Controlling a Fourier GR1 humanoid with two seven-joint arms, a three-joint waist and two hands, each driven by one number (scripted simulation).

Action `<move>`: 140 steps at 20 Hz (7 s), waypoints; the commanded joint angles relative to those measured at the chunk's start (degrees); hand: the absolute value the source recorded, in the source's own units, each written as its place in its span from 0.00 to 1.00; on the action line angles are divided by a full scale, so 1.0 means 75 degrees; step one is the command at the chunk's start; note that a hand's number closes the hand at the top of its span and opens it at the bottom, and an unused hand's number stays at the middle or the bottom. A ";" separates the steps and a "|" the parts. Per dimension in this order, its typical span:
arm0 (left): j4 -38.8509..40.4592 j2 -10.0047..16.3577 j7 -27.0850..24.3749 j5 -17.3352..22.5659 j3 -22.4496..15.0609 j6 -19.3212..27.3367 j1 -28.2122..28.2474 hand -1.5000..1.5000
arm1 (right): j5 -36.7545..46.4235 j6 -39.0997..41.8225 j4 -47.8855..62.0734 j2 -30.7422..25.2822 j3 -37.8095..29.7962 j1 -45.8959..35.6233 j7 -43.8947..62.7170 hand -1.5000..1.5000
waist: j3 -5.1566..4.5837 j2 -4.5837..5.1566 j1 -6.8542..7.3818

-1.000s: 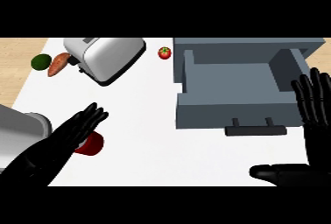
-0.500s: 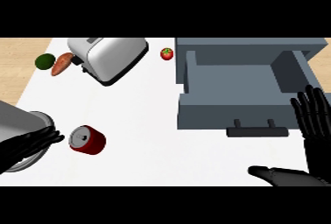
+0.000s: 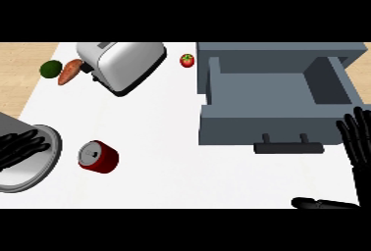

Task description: Pick up the can, place it into the drawer and close the drawer

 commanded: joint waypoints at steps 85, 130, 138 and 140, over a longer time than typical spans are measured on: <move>0.9952 -0.2411 -0.8034 -0.8258 -0.2652 0.2130 -0.3939 0.00 | -0.0058 0.0933 -0.0139 0.0470 -0.0631 0.0525 -0.0575 0.00 | -0.0013 0.0030 -0.0097; 0.3829 -0.4590 -0.1232 -0.5318 -0.1284 0.8515 -0.4152 1.00 | -0.0421 0.1059 -0.1235 0.0633 -0.0992 0.1156 -0.0055 0.00 | 0.0005 -0.0031 0.0015; 0.3102 -0.5295 0.0427 -0.6188 -0.2016 0.9518 -0.5084 1.00 | -0.0337 0.1169 -0.1226 0.0709 -0.0996 0.1025 -0.0245 0.00 | 0.0001 -0.0005 -0.0038; 0.3005 -0.5204 0.0939 -0.6151 -0.1886 0.9450 -0.5623 1.00 | -0.0603 0.1274 -0.1118 0.0613 -0.1284 0.1143 -0.0315 0.00 | 0.0002 -0.0006 -0.0056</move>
